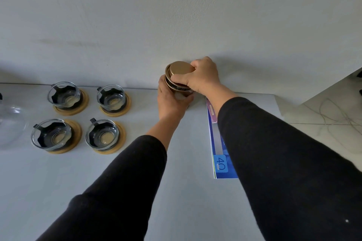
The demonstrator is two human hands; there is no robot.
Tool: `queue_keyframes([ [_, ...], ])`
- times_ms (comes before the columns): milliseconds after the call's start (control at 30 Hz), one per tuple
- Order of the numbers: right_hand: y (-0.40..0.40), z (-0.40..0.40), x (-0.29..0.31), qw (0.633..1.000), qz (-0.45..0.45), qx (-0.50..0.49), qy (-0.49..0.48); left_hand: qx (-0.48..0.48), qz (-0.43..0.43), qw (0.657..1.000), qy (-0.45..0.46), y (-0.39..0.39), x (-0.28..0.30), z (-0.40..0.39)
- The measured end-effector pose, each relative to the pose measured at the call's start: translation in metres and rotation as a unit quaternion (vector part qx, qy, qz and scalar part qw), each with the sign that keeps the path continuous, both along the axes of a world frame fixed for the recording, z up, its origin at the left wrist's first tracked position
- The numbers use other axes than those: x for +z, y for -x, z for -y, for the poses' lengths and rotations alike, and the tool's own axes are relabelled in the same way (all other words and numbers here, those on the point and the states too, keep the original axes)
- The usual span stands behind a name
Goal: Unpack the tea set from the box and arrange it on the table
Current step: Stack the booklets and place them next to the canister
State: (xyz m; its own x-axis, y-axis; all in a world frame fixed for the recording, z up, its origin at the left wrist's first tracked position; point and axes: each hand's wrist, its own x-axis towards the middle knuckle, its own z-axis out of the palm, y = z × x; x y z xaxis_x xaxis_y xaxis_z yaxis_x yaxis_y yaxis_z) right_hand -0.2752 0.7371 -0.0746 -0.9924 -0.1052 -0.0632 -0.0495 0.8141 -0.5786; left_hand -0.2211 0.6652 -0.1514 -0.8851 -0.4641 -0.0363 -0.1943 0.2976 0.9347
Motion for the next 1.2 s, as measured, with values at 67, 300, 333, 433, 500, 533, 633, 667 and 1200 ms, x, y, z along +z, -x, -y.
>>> queue_keyframes([
  [67,0.001,-0.001,0.002,1.000,0.010,-0.006,0.013,-0.002,0.000,1.000,0.003,0.000,0.000,0.001],
  [300,-0.017,-0.014,0.009,0.998,-0.012,-0.037,0.056,-0.019,0.046,0.999,0.010,-0.003,0.002,0.005],
  [333,-0.021,-0.018,0.010,0.997,-0.022,-0.048,0.065,-0.025,0.067,0.997,0.012,-0.006,0.003,0.008],
  [433,-0.040,-0.029,0.013,0.993,-0.040,-0.076,0.080,-0.054,0.134,0.988,0.048,-0.023,0.004,0.016],
  [500,-0.055,-0.033,0.013,0.991,-0.037,-0.091,0.091,-0.083,0.172,0.978,0.088,-0.038,0.001,0.020],
  [533,-0.063,-0.035,0.012,0.990,-0.035,-0.099,0.099,-0.098,0.189,0.972,0.102,-0.044,-0.001,0.022],
  [633,-0.090,-0.033,0.005,0.984,-0.037,-0.124,0.119,-0.148,0.233,0.949,0.150,-0.061,-0.007,0.028],
  [667,-0.098,-0.032,-0.001,0.983,-0.037,-0.132,0.118,-0.165,0.245,0.940,0.173,-0.066,-0.010,0.030],
  [1200,-0.142,0.011,-0.098,0.986,0.116,-0.084,-0.090,-0.261,0.272,0.862,0.340,-0.090,-0.026,0.061],
])
